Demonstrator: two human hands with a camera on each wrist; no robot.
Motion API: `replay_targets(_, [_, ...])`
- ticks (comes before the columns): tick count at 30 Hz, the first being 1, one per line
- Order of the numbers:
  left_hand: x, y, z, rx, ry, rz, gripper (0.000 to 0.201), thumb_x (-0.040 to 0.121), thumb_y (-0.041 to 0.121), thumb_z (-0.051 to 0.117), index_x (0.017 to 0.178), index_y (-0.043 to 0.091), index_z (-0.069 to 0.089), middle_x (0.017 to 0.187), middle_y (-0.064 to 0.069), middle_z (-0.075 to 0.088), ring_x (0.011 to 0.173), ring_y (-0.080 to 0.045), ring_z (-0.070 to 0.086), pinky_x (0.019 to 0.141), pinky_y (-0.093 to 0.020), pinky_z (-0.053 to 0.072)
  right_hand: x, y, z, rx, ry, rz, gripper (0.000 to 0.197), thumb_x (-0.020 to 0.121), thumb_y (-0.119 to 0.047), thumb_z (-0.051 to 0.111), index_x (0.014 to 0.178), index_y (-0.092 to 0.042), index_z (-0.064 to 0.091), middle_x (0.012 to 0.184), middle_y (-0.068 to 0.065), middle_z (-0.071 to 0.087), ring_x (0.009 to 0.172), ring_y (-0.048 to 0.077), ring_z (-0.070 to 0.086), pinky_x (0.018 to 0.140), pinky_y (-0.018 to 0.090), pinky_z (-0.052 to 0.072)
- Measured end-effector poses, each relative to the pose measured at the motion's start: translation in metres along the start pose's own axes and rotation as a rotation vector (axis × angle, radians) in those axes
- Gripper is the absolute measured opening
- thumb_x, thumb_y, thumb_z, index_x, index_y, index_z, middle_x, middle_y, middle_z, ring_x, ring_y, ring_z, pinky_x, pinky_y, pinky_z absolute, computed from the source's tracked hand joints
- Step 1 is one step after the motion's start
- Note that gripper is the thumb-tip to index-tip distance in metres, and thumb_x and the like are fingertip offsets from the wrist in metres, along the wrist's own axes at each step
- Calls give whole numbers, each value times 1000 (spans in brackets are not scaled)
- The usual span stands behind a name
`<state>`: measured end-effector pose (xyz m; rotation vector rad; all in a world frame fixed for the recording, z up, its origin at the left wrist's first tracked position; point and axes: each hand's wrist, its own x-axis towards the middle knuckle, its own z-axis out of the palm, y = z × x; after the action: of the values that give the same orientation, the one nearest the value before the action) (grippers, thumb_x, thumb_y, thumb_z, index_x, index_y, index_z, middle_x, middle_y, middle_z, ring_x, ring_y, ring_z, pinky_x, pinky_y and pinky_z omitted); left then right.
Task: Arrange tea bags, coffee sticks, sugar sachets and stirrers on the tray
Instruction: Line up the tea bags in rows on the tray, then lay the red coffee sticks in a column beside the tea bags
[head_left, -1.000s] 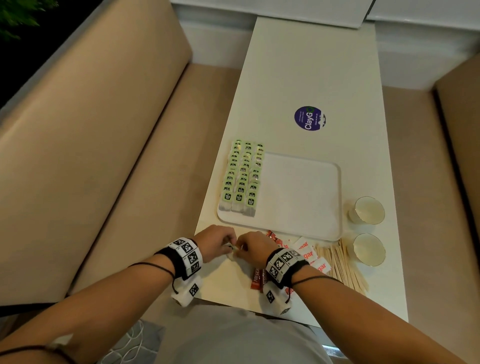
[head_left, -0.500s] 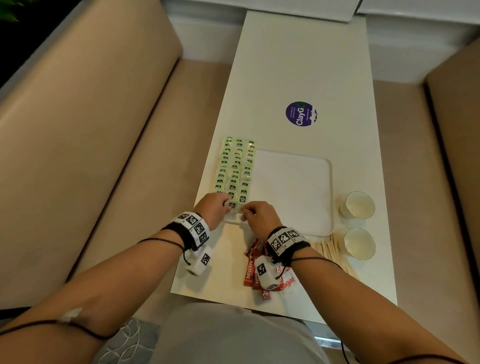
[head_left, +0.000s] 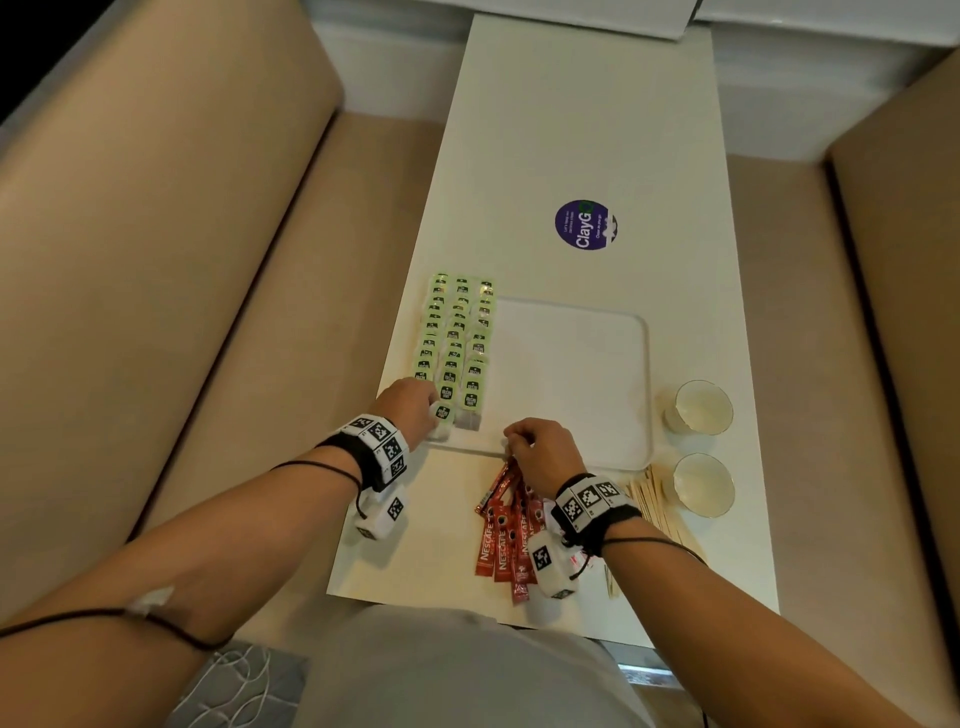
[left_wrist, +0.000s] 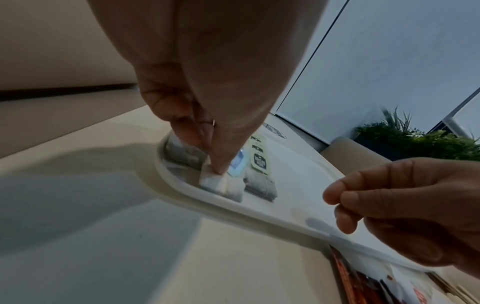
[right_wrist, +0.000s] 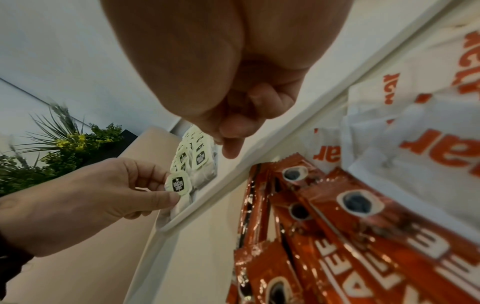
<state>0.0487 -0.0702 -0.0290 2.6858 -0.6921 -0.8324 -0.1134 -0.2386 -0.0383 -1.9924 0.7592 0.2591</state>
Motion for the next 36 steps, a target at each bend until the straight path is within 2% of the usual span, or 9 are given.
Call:
replay_targets(8, [0, -3, 3, -30, 20, -4, 30, 84, 19, 76, 108, 21, 57, 104, 1, 60, 90, -20, 60, 79, -32, 50, -4, 3, -2, -55, -8, -3, 20, 100, -21, 56, 109, -19, 74, 91, -7, 73, 79, 6, 69, 59, 6, 44])
replay_targets(12, [-4, 3, 1, -43, 58, 32, 43, 84, 23, 75, 119, 18, 51, 108, 2, 54, 91, -20, 57, 76, -32, 46, -8, 6, -15, -121, -3, -21, 19, 100, -23, 57, 106, -19, 74, 93, -6, 71, 78, 4, 64, 64, 12, 46])
replay_targets(16, [-19, 19, 3, -94, -9, 121, 27, 85, 30, 74, 104, 21, 56, 98, 2, 60, 83, -17, 57, 70, -31, 44, -16, 12, -34, -255, -55, 5, 20, 98, -30, 57, 97, -19, 75, 90, -6, 71, 79, 10, 65, 73, 27, 54])
replay_targets(19, [-32, 27, 16, -87, -164, 188, 24, 85, 35, 75, 98, 23, 59, 89, 5, 64, 77, -12, 60, 67, -27, 46, -25, 18, -45, -373, -88, 47, 23, 99, -37, 60, 95, -19, 73, 89, -5, 70, 77, 11, 65, 69, 28, 52])
replay_targets(22, [-39, 32, 31, -5, -260, 234, 26, 84, 39, 76, 99, 22, 62, 89, 6, 66, 79, -11, 63, 71, -28, 51, -33, 24, -49, -420, -177, 93, 26, 99, -41, 61, 92, -19, 74, 85, -5, 72, 71, 11, 69, 71, 32, 59])
replay_targets(27, [-46, 46, 52, 98, -275, 235, 32, 82, 46, 75, 96, 18, 68, 89, 3, 67, 81, -15, 63, 77, -34, 56, -45, 29, -42, -468, -301, 136, 47, 93, -53, 66, 75, -10, 74, 71, 3, 74, 57, 13, 66, 68, 33, 62])
replay_targets(29, [-48, 51, 57, 107, -279, 225, 28, 84, 41, 72, 76, 15, 66, 70, 0, 64, 66, -18, 60, 66, -31, 52, -48, 30, -37, -512, -315, 142, 54, 89, -58, 68, 72, -8, 74, 66, 4, 73, 54, 15, 66, 70, 37, 63])
replay_targets(31, [-48, 56, 61, 108, -281, 225, 39, 84, 34, 70, 54, 15, 54, 49, -2, 47, 48, -20, 47, 54, -30, 42, -50, 29, -32, -542, -320, 145, 54, 85, -60, 70, 74, -8, 74, 67, 5, 73, 58, 17, 67, 72, 39, 63])
replay_targets(36, [-47, 64, 65, 193, -263, 242, 41, 83, 29, 70, 49, 13, 52, 44, -3, 44, 45, -20, 46, 51, -29, 42, -51, 23, -24, -599, -325, 114, 43, 86, -54, 72, 71, -14, 64, 73, 1, 69, 67, 17, 66, 72, 35, 61])
